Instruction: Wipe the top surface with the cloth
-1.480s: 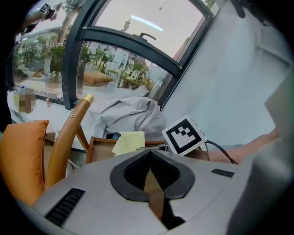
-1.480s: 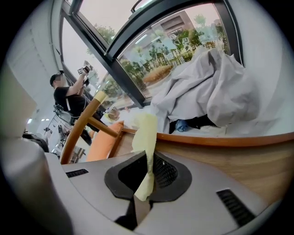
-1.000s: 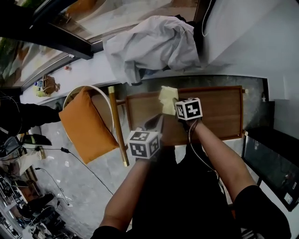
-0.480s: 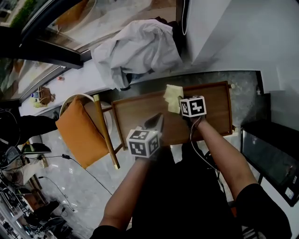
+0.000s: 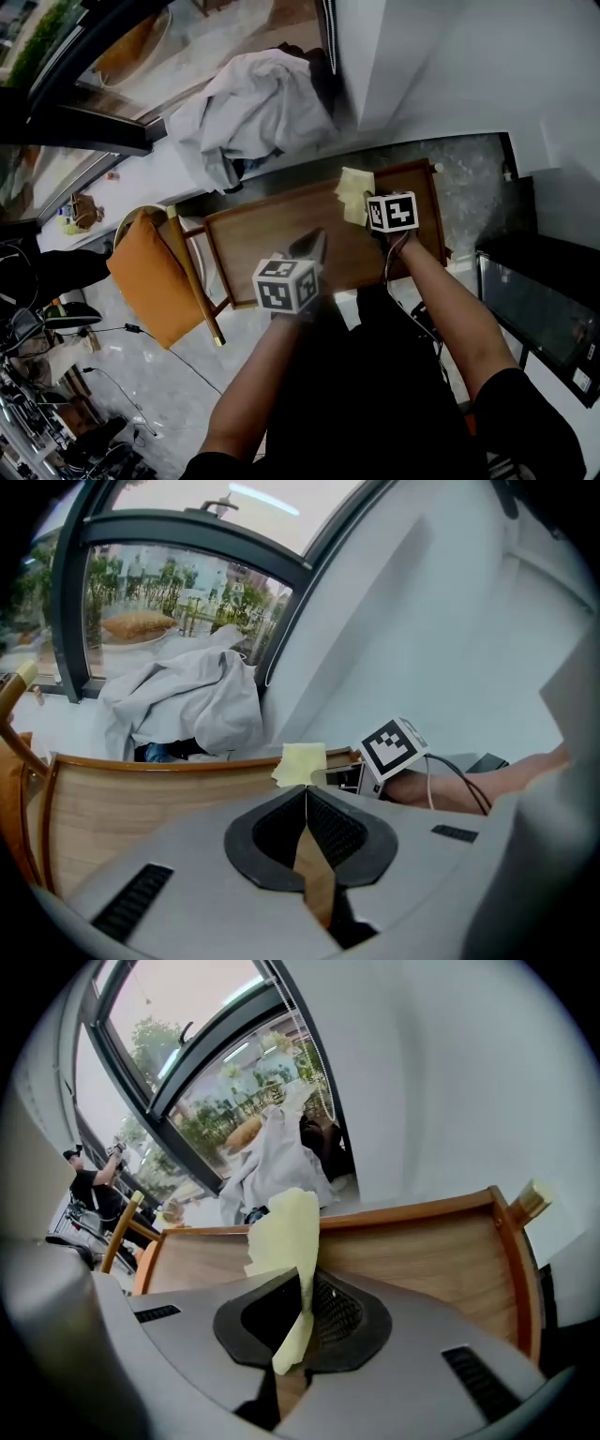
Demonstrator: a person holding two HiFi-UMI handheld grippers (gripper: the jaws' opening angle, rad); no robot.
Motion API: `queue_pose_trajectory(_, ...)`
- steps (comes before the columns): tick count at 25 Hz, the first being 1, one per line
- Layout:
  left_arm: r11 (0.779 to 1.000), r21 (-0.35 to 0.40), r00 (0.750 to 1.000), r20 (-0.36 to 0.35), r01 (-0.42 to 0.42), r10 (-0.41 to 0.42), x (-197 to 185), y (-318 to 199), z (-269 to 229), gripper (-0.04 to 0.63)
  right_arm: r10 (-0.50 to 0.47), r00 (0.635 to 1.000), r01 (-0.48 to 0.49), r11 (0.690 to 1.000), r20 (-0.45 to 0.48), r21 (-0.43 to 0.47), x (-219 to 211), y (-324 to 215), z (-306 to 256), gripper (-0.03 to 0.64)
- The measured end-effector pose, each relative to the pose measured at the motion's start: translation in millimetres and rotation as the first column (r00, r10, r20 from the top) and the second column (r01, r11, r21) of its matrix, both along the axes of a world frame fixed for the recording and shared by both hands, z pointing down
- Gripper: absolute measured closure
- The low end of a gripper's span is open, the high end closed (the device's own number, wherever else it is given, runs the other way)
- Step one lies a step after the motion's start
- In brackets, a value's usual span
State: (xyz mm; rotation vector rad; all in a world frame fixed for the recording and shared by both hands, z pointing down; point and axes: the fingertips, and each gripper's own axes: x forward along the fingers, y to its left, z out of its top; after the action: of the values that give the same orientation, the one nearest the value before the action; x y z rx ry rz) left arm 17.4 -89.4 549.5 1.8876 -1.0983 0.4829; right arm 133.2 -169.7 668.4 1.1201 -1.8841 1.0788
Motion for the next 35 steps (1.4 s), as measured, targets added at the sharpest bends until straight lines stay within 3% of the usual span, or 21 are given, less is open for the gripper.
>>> queue_pose_trajectory(18, 1.0, 0.009, 0.999, -0.028, -0.026, 0.026, 58, 1, -5, 0.583, 0.223, 0.967, -0.221, 0.975, -0.119, 0.032, 125, -20, -7, 0.583)
queue_pose_trajectory(25, 1.0, 0.02, 0.999, -0.039, -0.019, 0.02, 55, 4, -9, 0.583, 0.343, 0.917, -0.339, 0.939, -0.202, 0.056, 157, -16, -12, 0.583)
queue_pose_trajectory(30, 1.0, 0.029, 0.999, -0.048, -0.009, 0.01, 42, 9, -13, 0.583, 0.403, 0.887, -0.395, 0.915, -0.227, 0.081, 164, -8, -20, 0.583)
queue_pose_trajectory(35, 0.999, 0.04, 0.998, -0.058, 0.023, -0.021, 7, 13, -18, 0.583, 0.409, 0.901, -0.395, 0.911, -0.147, 0.117, 126, -1, -38, 0.584)
